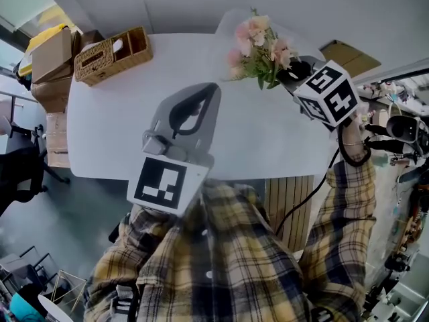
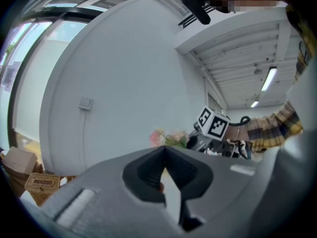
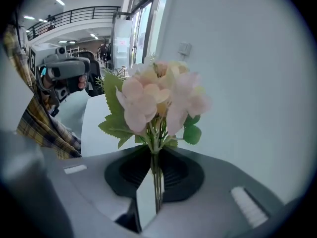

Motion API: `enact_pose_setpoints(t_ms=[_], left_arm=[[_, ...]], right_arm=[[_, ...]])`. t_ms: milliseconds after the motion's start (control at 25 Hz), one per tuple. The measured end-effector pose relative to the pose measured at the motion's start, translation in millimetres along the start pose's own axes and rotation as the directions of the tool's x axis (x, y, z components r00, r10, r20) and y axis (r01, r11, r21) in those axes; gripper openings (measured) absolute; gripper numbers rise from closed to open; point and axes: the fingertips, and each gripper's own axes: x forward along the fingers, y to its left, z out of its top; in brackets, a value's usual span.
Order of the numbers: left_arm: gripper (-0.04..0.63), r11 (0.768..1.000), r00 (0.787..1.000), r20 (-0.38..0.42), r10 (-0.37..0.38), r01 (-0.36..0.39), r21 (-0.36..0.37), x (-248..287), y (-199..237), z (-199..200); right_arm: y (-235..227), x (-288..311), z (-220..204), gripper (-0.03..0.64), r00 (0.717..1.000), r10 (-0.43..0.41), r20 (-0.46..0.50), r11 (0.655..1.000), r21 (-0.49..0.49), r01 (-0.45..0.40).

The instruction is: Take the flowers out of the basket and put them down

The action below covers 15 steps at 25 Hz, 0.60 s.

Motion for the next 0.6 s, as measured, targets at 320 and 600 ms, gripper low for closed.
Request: enact_pose_setpoints(t_ms=[320,600], left_arm=[[0.000,1.000,1.000,0.021,-0.011,0.011,0.006,-17.5,-9.0,11.7],[0.000,1.000,0.999,0.033,0.025,-0.026,0.005,-43.8,-8.5,14.5]], right_arm=[[36.7,-50.1,49.8,0.057,0.994,0.005,0.105,0.999,-0.037,-0.001],[83.1,-55.6,105.7,0.057,0.979,0.090,0.184,0.988,-0.139,-0.065]])
